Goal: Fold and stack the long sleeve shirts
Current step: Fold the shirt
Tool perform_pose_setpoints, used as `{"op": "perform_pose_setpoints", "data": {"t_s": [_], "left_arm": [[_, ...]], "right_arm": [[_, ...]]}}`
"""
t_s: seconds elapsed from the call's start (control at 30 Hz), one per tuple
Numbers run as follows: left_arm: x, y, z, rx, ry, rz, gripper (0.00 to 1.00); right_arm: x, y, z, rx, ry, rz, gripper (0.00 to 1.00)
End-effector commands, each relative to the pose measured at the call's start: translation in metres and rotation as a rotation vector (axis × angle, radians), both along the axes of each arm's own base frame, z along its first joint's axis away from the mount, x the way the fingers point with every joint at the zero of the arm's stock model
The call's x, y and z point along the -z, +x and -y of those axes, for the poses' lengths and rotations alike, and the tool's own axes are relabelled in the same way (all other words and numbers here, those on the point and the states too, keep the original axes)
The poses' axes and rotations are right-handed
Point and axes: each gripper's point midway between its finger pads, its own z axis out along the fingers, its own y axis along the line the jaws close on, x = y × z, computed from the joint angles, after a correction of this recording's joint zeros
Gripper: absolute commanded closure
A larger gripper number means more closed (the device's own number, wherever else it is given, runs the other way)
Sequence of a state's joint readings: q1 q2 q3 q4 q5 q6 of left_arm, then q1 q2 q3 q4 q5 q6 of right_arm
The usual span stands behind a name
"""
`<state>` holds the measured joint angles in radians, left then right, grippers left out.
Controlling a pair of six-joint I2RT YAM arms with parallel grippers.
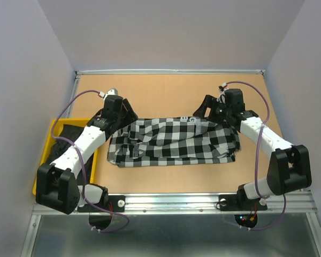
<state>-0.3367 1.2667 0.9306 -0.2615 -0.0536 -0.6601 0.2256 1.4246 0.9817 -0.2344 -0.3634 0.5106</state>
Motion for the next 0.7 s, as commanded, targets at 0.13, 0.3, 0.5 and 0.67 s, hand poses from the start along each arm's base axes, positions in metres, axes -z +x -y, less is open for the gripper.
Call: {"op": "perform_pose_setpoints", "data": {"t_s": [0.13,0.3,0.5,0.67], "left_arm": [[-0.01,0.038,0.044,0.135,-0.058,0.071,0.34],[0.027,0.043,0.053,0.135,-0.082,0.002,0.35],[0.099,0.024,0.038,0.064,-0.068,-0.149,0.35],[0.138,-0.003,0.024,0.015,-0.081,-0.259,0.37]], "right_arm": [[-0.037,0.031,-0.079,-0.136,0.229,0.146,0.1],[-0.01,0.032,-0.091,-0.109,0.337,0.103,0.1],[0.055,0.027,-0.064,0.016,0.305,0.007,0.1],[0.107,0.004,-0.014,0.121,0.259,-0.057,0.1]]}}
